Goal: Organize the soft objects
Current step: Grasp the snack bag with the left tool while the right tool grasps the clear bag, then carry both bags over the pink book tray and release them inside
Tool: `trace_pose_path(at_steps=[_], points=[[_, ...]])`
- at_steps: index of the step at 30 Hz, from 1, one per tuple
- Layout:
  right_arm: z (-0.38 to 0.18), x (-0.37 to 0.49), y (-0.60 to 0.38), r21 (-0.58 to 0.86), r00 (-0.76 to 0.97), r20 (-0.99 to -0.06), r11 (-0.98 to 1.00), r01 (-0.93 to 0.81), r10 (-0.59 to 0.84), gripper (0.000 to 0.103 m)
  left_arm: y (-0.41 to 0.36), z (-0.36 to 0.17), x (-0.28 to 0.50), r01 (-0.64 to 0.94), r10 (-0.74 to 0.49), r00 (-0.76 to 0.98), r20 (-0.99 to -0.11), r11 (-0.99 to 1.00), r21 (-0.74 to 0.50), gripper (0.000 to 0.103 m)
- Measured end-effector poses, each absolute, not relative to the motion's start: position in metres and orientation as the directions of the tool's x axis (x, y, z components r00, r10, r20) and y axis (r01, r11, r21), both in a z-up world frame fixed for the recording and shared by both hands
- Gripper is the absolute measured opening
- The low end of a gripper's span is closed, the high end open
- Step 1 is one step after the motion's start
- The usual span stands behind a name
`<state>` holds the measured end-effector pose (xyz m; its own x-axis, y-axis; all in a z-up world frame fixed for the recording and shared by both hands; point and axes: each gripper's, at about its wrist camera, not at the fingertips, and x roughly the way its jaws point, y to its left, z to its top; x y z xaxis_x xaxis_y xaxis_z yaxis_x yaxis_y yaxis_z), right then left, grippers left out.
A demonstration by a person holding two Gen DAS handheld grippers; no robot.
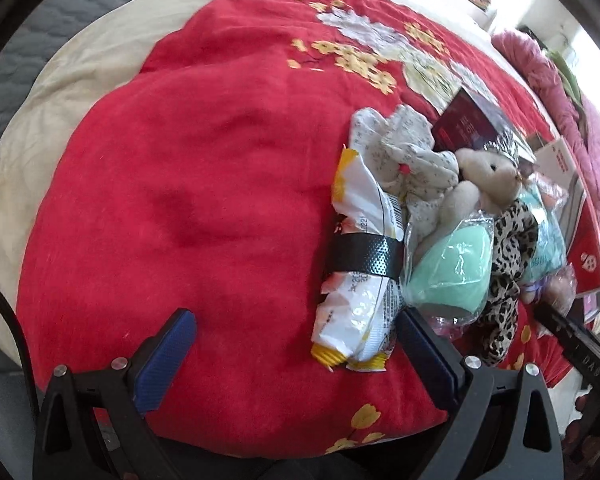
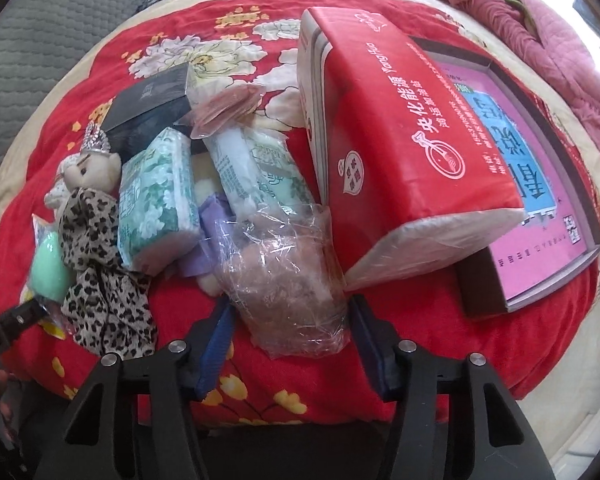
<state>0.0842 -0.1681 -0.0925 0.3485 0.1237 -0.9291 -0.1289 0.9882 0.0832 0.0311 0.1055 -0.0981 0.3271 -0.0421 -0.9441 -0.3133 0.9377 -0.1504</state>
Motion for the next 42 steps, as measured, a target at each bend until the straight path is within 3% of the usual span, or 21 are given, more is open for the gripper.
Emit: trace_pose_path(at_steps=[3,4,12,18,22,25,31,42], points=[[-0.091,0.082,-0.171,0.117,0.354,-0.922,0.986,-0.122,0.153,0.055,0.098,-0.1,0.037,-0.284,-0.038,0.315,-0.948,0.95,-0.133,0.095],[-0.089,0.081,-0.173,0.132,0.359,-0.918,0.984,-0.123,0.168,0.055,0.096,-0.101,0.039,-0.274,-0.026,0.307,-0.951,0.955,-0.115,0.087],[-0.072,0.061,-0.181,0.194,0.381,-0.894,0.971,-0.142,0.235,0.054,0.11,-0.1,0.034,-0.228,-0.108,0.309,-0.945,0.956,-0.184,0.077],[-0.06,0.056,-0.181,0.21,0.392,-0.884,0.965,-0.155,0.255,0.054,0.111,-0.101,0.04,-0.246,-0.088,0.3,-0.95,0.955,-0.166,0.066],[-0.047,0.053,-0.186,0.23,0.406,-0.872,0.961,-0.155,0.274,0.054,0.106,-0.099,0.051,-0.234,-0.051,0.289,-0.956,0.964,-0.123,0.05],[-0.037,0.051,-0.188,0.24,0.417,-0.863,0.957,-0.16,0.286,0.054,0.102,-0.097,0.054,-0.222,-0.033,0.274,-0.961,0.97,-0.097,0.048],[-0.016,0.051,-0.195,0.246,0.45,-0.841,0.954,-0.172,0.299,0.054,0.113,-0.081,0.044,-0.259,-0.085,0.312,-0.946,0.95,-0.171,0.046],[0.014,0.072,-0.236,0.286,0.499,-0.806,0.947,-0.145,0.32,0.054,0.085,0.017,0.058,-0.183,-0.122,0.459,-0.88,0.956,-0.229,0.046]])
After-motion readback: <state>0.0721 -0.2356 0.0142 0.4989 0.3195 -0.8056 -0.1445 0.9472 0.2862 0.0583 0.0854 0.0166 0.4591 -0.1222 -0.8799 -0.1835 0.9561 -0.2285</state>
